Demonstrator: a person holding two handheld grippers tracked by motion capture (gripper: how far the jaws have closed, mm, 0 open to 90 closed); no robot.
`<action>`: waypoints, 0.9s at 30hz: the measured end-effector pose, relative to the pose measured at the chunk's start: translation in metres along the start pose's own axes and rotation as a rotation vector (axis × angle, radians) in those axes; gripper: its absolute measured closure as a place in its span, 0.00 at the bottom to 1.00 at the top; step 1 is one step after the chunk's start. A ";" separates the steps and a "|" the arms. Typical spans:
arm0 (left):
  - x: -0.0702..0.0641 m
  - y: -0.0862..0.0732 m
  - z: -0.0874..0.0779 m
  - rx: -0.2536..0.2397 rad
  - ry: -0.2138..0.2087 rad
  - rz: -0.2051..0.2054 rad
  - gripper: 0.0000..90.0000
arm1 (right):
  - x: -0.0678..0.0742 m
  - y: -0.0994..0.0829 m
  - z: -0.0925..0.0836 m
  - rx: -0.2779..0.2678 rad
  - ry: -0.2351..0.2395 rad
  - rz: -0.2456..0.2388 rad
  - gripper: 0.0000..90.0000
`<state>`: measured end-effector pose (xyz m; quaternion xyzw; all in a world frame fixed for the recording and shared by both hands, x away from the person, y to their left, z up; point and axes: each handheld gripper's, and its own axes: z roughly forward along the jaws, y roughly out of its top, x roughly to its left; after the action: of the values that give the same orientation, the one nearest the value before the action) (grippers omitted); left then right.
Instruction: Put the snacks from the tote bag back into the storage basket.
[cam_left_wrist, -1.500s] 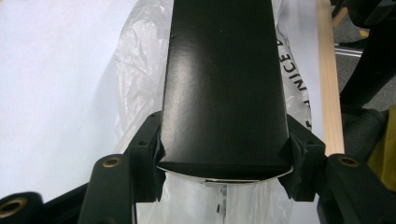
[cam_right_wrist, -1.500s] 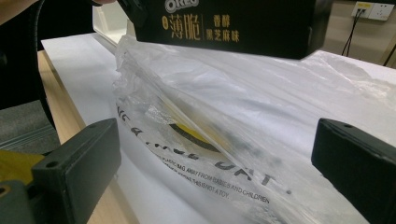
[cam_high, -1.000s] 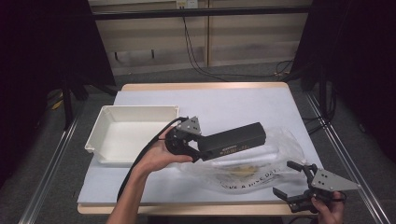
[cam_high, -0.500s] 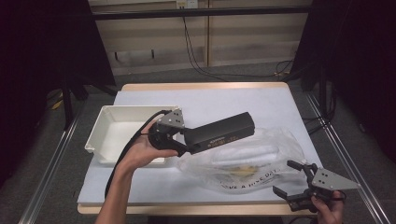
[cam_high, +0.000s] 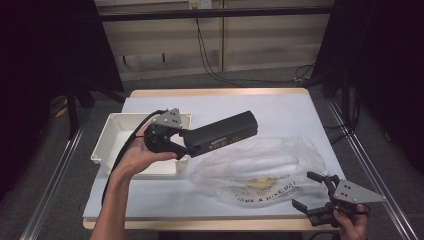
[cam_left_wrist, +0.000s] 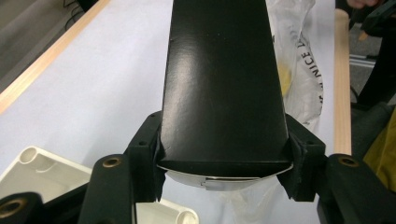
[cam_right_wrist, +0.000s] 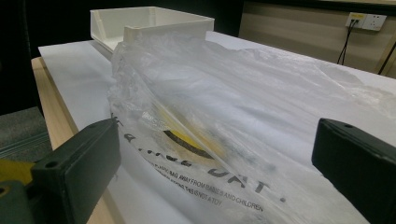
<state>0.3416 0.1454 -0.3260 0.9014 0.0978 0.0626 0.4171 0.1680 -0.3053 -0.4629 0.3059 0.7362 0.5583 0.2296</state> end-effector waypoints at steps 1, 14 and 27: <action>0.001 0.000 -0.003 0.005 0.009 0.004 0.48 | 0.000 0.000 0.000 -0.001 0.000 0.003 0.01; 0.017 -0.019 -0.039 -0.049 0.069 -0.056 0.48 | -0.001 0.000 0.002 0.008 0.001 0.005 0.01; 0.033 -0.038 -0.068 -0.011 0.165 -0.078 0.48 | -0.001 0.000 0.002 0.008 0.001 0.006 0.01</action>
<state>0.3554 0.2272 -0.3105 0.8865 0.1667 0.1207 0.4145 0.1699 -0.3046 -0.4639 0.3090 0.7376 0.5560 0.2263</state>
